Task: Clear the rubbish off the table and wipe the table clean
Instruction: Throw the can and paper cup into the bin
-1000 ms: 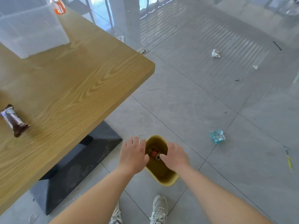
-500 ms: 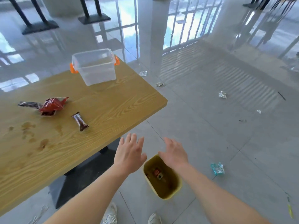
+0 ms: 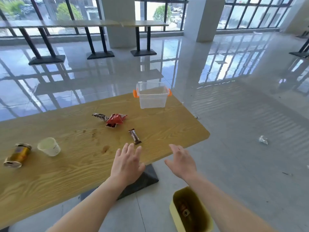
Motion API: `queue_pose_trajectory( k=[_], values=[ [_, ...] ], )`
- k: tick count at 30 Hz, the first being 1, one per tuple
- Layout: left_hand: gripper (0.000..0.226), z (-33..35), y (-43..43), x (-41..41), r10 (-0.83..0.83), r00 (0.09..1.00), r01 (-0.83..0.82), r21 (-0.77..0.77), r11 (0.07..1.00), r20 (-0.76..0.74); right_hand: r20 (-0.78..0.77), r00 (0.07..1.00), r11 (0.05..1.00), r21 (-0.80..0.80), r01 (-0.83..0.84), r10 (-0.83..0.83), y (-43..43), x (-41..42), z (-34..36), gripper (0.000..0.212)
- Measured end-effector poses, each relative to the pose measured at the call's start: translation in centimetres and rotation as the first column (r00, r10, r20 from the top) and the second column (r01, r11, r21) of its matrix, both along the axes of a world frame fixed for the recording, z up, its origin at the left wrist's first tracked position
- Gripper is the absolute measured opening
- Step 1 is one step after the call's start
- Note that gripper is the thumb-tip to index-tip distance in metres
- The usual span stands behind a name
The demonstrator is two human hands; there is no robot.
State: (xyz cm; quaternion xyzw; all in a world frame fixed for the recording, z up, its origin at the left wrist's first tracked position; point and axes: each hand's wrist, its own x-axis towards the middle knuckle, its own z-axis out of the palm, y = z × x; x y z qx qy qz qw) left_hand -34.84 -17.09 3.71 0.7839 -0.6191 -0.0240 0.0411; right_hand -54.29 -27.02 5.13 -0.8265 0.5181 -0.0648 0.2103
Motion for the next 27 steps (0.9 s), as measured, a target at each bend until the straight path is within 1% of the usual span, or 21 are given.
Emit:
queue_pose_trajectory(
  k=[8,15,21,27],
  values=[
    [0.072,2.2,7.2,12.5,0.165,0.986,-0.165,-0.050,0.985,0.006,0.038,0.989,0.989,-0.056,-0.139,0.141,3.5,13.4,3.0,0.063],
    [0.073,2.3,12.4,19.9,0.297,0.955,-0.297,-0.049,0.954,-0.003,0.062,0.965,0.967,-0.032,-0.254,0.256,6.7,21.9,3.1,0.063],
    [0.072,1.2,15.9,24.4,0.457,0.889,-0.457,-0.010,0.889,-0.012,0.053,0.911,0.911,0.021,-0.412,0.410,8.0,28.1,1.8,0.061],
    [0.072,0.1,16.3,27.5,0.602,0.798,-0.602,-0.002,0.798,-0.007,0.037,0.852,0.850,0.063,-0.524,0.522,6.3,33.5,0.2,0.061]
  ],
)
